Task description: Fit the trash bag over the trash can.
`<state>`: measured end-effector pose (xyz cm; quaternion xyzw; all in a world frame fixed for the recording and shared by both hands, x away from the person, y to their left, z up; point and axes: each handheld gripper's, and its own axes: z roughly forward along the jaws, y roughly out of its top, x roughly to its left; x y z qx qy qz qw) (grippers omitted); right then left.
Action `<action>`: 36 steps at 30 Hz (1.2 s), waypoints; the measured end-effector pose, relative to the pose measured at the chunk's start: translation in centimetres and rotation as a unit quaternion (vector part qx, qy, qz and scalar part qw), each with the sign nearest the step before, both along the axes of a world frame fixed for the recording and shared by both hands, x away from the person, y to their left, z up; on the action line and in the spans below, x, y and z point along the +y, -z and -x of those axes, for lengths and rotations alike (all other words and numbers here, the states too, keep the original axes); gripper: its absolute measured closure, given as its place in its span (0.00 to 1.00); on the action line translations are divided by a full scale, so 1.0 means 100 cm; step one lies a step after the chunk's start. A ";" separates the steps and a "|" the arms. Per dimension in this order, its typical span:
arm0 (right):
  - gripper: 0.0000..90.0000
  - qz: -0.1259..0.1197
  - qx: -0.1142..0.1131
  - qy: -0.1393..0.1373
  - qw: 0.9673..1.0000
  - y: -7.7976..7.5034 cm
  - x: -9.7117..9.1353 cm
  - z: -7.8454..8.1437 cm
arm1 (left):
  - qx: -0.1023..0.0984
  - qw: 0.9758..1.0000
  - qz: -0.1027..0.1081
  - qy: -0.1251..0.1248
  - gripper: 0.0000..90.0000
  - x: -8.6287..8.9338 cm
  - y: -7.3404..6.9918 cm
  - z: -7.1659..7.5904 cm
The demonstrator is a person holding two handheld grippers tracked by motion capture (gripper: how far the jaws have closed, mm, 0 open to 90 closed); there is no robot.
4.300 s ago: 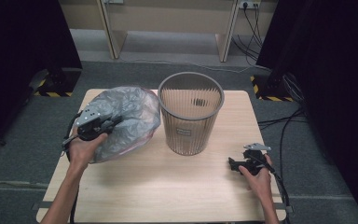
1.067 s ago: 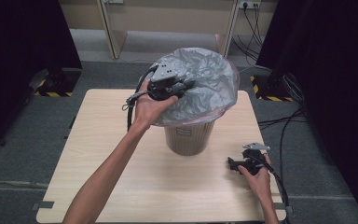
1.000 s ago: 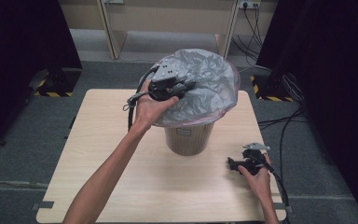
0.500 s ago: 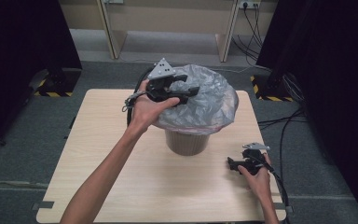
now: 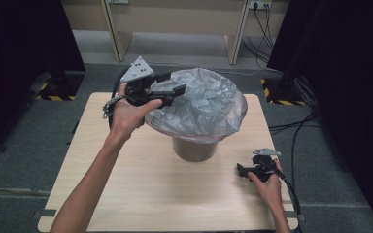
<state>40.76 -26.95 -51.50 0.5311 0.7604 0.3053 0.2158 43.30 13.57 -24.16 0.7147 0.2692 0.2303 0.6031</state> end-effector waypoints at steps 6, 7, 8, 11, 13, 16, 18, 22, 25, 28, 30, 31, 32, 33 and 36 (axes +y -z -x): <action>0.00 0.000 0.000 0.000 1.000 0.000 0.000 0.000 | 0.001 1.000 -0.012 -0.026 0.35 0.023 0.007 0.004; 0.00 0.000 0.000 0.000 1.000 0.000 0.000 0.000 | 0.001 1.000 -0.012 -0.026 0.35 0.023 0.007 0.004; 0.00 0.000 0.000 0.000 1.000 0.000 0.000 0.000 | 0.002 0.999 -0.011 -0.030 0.35 0.027 0.008 0.004; 0.00 0.000 0.000 0.000 1.000 0.000 0.000 0.000 | 0.010 0.999 -0.012 -0.042 0.35 0.041 0.013 0.005; 0.00 0.000 0.000 0.000 1.000 0.000 0.000 0.000 | 0.016 0.999 -0.014 -0.048 0.35 0.049 0.018 0.006; 0.00 0.000 0.000 -0.001 1.000 0.000 0.000 0.000 | 0.027 0.998 -0.003 -0.050 0.34 0.058 0.027 0.008; 0.00 0.000 0.000 0.000 1.000 0.000 0.000 0.000 | 0.030 0.998 -0.002 -0.054 0.34 0.062 0.033 0.010; 0.00 0.001 0.000 0.000 1.000 0.000 0.000 0.000 | 0.044 0.997 -0.004 -0.062 0.33 0.068 0.047 0.011; 0.00 0.000 -0.001 0.000 1.000 0.000 0.000 0.000 | 0.053 0.997 -0.004 -0.063 0.33 0.071 0.053 0.010; 0.00 0.000 -0.001 0.000 1.000 0.000 0.000 0.000 | 0.067 0.996 0.005 -0.066 0.32 0.074 0.062 0.008; 0.05 0.000 -0.004 -0.005 1.000 0.000 0.000 0.000 | 0.076 0.995 0.004 -0.068 0.31 0.077 0.071 0.008; 0.15 0.000 -0.001 -0.003 1.000 -0.003 -0.001 0.001 | 0.077 0.995 0.004 -0.069 0.30 0.079 0.073 0.009; 0.15 0.000 -0.001 -0.003 1.000 -0.003 -0.001 0.001 | 0.077 0.995 0.004 -0.069 0.29 0.079 0.073 0.009; 0.27 0.000 0.000 -0.004 1.000 -0.007 -0.003 0.001 | 0.080 0.994 0.007 -0.069 0.29 0.080 0.076 0.010; 0.16 -0.014 -0.029 0.000 0.999 -0.026 -0.012 -0.003 | 0.087 0.994 0.008 -0.072 0.28 0.084 0.082 0.012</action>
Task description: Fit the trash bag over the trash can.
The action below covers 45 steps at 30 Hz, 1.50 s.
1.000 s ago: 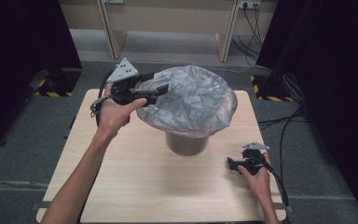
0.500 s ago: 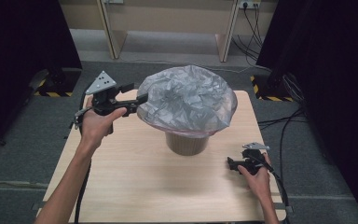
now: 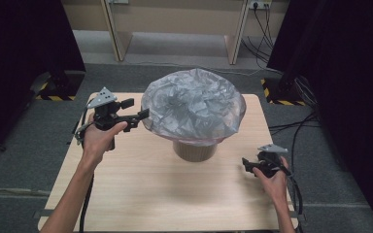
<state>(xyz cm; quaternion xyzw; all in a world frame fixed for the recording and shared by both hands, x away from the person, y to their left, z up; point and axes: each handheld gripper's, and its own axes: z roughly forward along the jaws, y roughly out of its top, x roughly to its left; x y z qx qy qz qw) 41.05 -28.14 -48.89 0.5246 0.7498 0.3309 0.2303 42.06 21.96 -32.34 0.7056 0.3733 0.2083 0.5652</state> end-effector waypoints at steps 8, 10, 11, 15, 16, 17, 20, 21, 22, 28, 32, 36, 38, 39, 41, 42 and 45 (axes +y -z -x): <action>0.19 -0.022 -0.036 -0.010 0.999 -0.035 -0.004 -0.010 | 0.002 1.000 0.008 -0.006 0.25 0.005 0.001 0.003; 0.19 -0.024 -0.041 -0.016 0.999 -0.040 -0.002 -0.011 | -0.002 1.000 0.007 -0.003 0.24 0.005 -0.003 0.005; 0.19 -0.026 -0.044 -0.016 0.999 -0.042 -0.002 -0.011 | -0.004 1.000 0.007 -0.002 0.24 0.006 -0.004 0.006; 0.21 -0.031 -0.060 -0.021 0.997 -0.060 0.000 -0.012 | -0.004 1.000 0.009 -0.005 0.24 0.013 -0.006 0.011; 0.21 -0.026 -0.066 -0.020 0.997 -0.064 0.000 -0.011 | 0.006 1.000 0.000 -0.010 0.24 0.017 -0.004 0.012; 0.21 -0.026 -0.066 -0.020 0.997 -0.064 0.000 -0.011 | 0.006 1.000 0.000 -0.010 0.24 0.017 -0.004 0.012; 0.21 -0.024 -0.080 -0.021 0.996 -0.078 0.000 -0.011 | 0.017 1.000 -0.002 -0.014 0.23 0.021 0.002 0.013; 0.21 -0.027 -0.087 -0.023 0.996 -0.087 0.000 -0.011 | 0.019 1.000 -0.002 -0.014 0.23 0.022 0.006 0.013; 0.21 -0.027 -0.087 -0.023 0.996 -0.087 0.000 -0.011 | 0.019 1.000 -0.002 -0.014 0.23 0.022 0.006 0.013; 0.21 -0.044 -0.097 -0.034 0.994 -0.107 0.002 -0.015 | 0.007 1.000 -0.007 -0.017 0.23 0.023 0.009 0.015; 0.21 -0.051 -0.107 -0.040 0.992 -0.120 0.005 -0.019 | 0.003 1.000 0.000 -0.005 0.22 0.021 0.011 0.017; 0.23 -0.061 -0.124 -0.044 0.989 -0.140 0.010 -0.021 | 0.004 1.000 0.003 0.006 0.21 0.019 0.014 0.017; 0.23 -0.064 -0.127 -0.045 0.989 -0.144 0.011 -0.021 | 0.005 1.000 0.005 0.011 0.21 0.018 0.016 0.017; 0.24 -0.066 -0.131 -0.046 0.988 -0.148 0.011 -0.021 | 0.006 1.000 0.006 0.013 0.21 0.017 0.016 0.016; 0.25 -0.067 -0.130 -0.045 0.988 -0.154 0.013 -0.022 | 0.008 1.000 0.005 0.015 0.21 0.014 0.015 0.014; 0.26 -0.068 -0.131 -0.044 0.988 -0.157 0.014 -0.023 | 0.008 1.000 0.002 0.016 0.21 0.013 0.015 0.013; 0.27 -0.074 -0.136 -0.044 0.987 -0.163 0.014 -0.024 | 0.010 1.000 0.004 0.021 0.21 0.009 0.015 0.011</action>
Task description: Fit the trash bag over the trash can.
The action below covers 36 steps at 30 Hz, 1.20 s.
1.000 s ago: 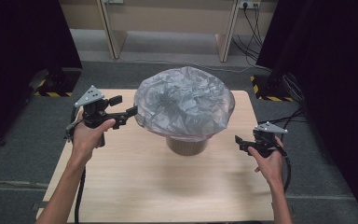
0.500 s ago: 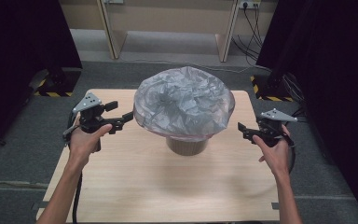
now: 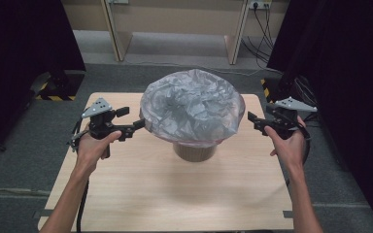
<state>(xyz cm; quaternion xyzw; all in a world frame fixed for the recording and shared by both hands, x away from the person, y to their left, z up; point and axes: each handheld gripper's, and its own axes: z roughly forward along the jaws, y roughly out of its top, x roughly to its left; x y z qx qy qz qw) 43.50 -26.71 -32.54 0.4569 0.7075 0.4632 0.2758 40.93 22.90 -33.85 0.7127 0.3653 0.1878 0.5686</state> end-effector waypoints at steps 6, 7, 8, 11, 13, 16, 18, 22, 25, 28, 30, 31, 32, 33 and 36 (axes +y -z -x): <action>0.28 -0.013 -0.017 -0.007 1.000 -0.016 0.003 -0.001 | -0.001 1.000 -0.011 0.012 0.21 -0.006 0.003 -0.003; 0.29 -0.014 -0.018 -0.011 1.000 -0.018 0.004 -0.002 | 0.001 1.000 -0.010 0.011 0.21 -0.005 0.003 -0.004; 0.29 -0.015 -0.019 -0.014 1.000 -0.020 0.004 -0.002 | 0.001 1.000 -0.008 0.010 0.21 -0.005 0.004 -0.005; 0.30 -0.025 -0.021 -0.017 0.999 -0.024 0.004 -0.003 | 0.003 1.000 -0.007 0.012 0.21 -0.005 0.004 -0.005; 0.31 -0.029 -0.024 -0.019 0.999 -0.026 0.004 -0.005 | 0.001 1.000 -0.008 0.012 0.21 -0.005 0.004 -0.005; 0.31 -0.039 -0.027 -0.022 0.999 -0.029 0.006 -0.006 | 0.002 1.000 -0.008 0.010 0.21 -0.006 0.004 -0.006; 0.31 -0.044 -0.025 -0.027 0.998 -0.030 0.008 -0.008 | 0.003 1.000 -0.007 0.010 0.21 -0.007 0.004 -0.007; 0.32 -0.043 -0.022 -0.035 0.998 -0.029 0.015 -0.014 | 0.001 1.000 -0.011 0.010 0.21 -0.008 0.006 -0.006; 0.41 -0.032 -0.011 -0.049 0.998 -0.024 0.021 -0.019 | 0.003 1.000 -0.011 0.011 0.21 -0.008 0.007 -0.007; 0.50 -0.025 -0.007 -0.060 0.998 -0.022 0.024 -0.021 | 0.006 1.000 -0.010 0.012 0.21 -0.008 0.009 -0.009; 0.61 -0.019 -0.005 -0.074 0.997 -0.021 0.027 -0.022 | 0.007 1.000 -0.011 0.014 0.21 -0.009 0.010 -0.009; 0.70 -0.010 -0.003 -0.088 0.996 -0.020 0.030 -0.023 | 0.007 1.000 -0.011 0.015 0.21 -0.010 0.010 -0.010; 0.70 -0.010 -0.003 -0.088 0.996 -0.020 0.030 -0.023 | 0.006 1.000 -0.011 0.016 0.21 -0.010 0.011 -0.010; 0.73 -0.005 0.000 -0.092 0.996 -0.019 0.031 -0.024 | 0.008 1.000 -0.010 0.017 0.21 -0.010 0.011 -0.011; 0.82 0.013 0.004 -0.098 0.995 -0.015 0.033 -0.028 | 0.011 1.000 -0.009 0.020 0.21 -0.010 0.014 -0.012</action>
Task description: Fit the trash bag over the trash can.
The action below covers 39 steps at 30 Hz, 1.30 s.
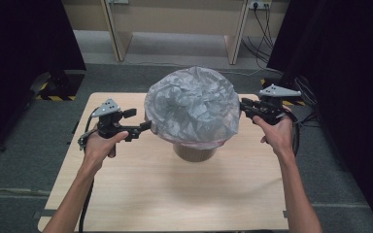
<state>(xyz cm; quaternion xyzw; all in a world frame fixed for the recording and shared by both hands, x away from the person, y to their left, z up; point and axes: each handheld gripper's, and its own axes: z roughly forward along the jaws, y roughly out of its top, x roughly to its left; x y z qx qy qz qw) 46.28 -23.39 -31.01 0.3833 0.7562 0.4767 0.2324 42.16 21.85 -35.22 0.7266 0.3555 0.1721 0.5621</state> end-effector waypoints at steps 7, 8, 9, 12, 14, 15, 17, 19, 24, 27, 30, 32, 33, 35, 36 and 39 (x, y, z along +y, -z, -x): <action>1.00 0.030 -0.006 -0.009 0.999 0.005 0.001 -0.004 | 0.005 1.000 -0.002 0.000 0.18 0.001 0.009 -0.004; 1.00 0.030 -0.006 -0.009 0.999 0.005 0.001 -0.004 | 0.004 1.000 -0.001 -0.003 0.18 0.001 0.009 -0.004; 1.00 0.039 -0.002 -0.008 0.999 0.007 0.000 -0.005 | 0.004 1.000 0.000 -0.004 0.18 0.002 0.010 -0.004; 1.00 0.044 -0.002 -0.007 0.999 0.008 0.000 -0.006 | 0.001 1.000 0.001 -0.001 0.19 0.001 0.010 -0.004; 1.00 0.043 -0.005 -0.009 0.999 0.009 0.000 -0.007 | 0.000 1.000 0.006 0.002 0.20 0.000 0.009 -0.004; 1.00 0.043 -0.005 -0.009 0.999 0.010 0.001 -0.007 | -0.002 1.000 0.008 0.006 0.22 -0.001 0.009 -0.003; 1.00 0.045 -0.005 -0.009 0.999 0.011 0.003 -0.008 | -0.002 1.000 0.014 0.016 0.24 -0.002 0.008 -0.003; 1.00 0.049 -0.006 -0.010 0.999 0.012 0.004 -0.009 | -0.006 1.000 0.015 0.019 0.25 -0.003 0.006 -0.003; 1.00 0.048 -0.007 -0.012 0.999 0.012 0.004 -0.009 | -0.014 1.000 0.015 0.023 0.28 -0.002 0.003 -0.001; 1.00 0.048 -0.006 -0.014 0.999 0.012 0.004 -0.009 | -0.021 0.999 0.008 0.034 0.32 -0.004 0.001 -0.001; 1.00 0.047 -0.006 -0.014 0.999 0.012 0.004 -0.009 | -0.031 0.998 0.005 0.049 0.39 -0.008 0.000 -0.001; 1.00 0.046 -0.004 -0.014 0.999 0.013 0.004 -0.009 | -0.034 0.998 -0.001 0.061 0.43 -0.011 0.000 0.000; 1.00 0.046 -0.004 -0.014 0.999 0.013 0.003 -0.009 | -0.037 0.997 -0.004 0.067 0.47 -0.012 0.000 0.000; 1.00 0.045 -0.004 -0.016 0.999 0.014 0.004 -0.010 | -0.037 0.996 -0.005 0.076 0.55 -0.015 0.001 -0.001; 1.00 0.046 -0.004 -0.017 0.999 0.014 0.004 -0.010 | -0.038 0.996 -0.003 0.083 0.60 -0.017 0.001 -0.001; 1.00 0.046 -0.005 -0.020 0.999 0.015 0.005 -0.010 | -0.041 0.994 0.002 0.105 0.84 -0.019 0.002 -0.002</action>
